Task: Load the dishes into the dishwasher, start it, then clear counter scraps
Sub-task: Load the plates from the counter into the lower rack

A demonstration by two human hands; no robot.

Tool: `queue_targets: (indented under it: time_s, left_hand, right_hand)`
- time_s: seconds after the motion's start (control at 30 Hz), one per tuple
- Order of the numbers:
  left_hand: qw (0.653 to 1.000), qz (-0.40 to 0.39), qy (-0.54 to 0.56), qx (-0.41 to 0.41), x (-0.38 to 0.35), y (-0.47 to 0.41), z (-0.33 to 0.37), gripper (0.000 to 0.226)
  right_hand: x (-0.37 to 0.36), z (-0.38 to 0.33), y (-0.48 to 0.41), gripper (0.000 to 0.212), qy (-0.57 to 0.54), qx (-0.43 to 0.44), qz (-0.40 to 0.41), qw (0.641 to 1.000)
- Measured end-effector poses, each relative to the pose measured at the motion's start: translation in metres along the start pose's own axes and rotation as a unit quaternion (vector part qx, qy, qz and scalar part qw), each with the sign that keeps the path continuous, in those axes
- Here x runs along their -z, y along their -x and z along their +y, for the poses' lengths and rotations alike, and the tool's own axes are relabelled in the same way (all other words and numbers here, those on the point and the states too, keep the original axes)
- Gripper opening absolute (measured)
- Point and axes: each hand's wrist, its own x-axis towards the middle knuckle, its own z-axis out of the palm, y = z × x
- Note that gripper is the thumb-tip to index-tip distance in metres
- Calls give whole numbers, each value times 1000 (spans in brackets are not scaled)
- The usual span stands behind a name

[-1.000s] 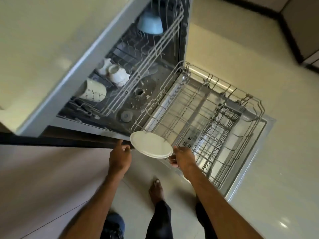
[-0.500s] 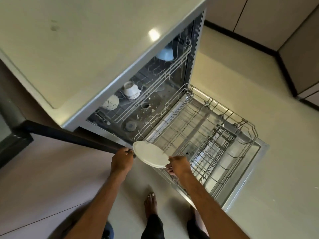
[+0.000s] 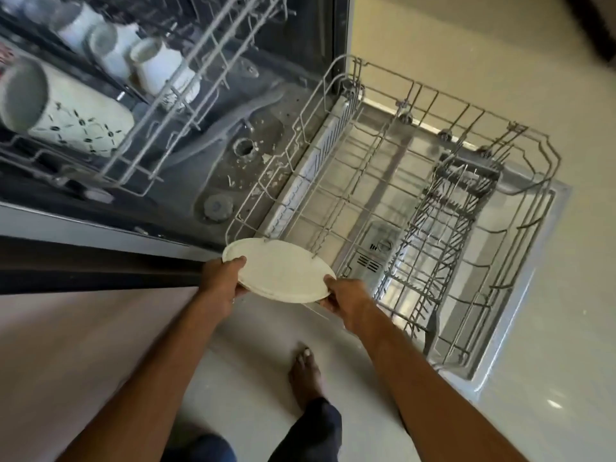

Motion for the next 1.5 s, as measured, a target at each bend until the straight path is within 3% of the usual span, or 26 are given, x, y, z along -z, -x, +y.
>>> queue_targets:
  time_s: [0.43, 0.87, 1.2, 1.5]
  left_hand:
    - [997, -4, -61, -50, 33, 66, 37, 31]
    - [994, -34, -104, -27, -3, 20, 47, 39]
    - [996, -18, -91, 10, 15, 31, 46, 34]
    - [994, -45, -94, 34, -12, -8, 48, 32]
  right_hand:
    - [0, 6, 72, 13, -59, 35, 19, 997]
    - [-3, -7, 30, 17, -58, 11, 65, 996]
    - [-3, -8, 51, 12, -75, 27, 62, 995]
    - [-10, -22, 16, 28, -45, -2, 86, 995]
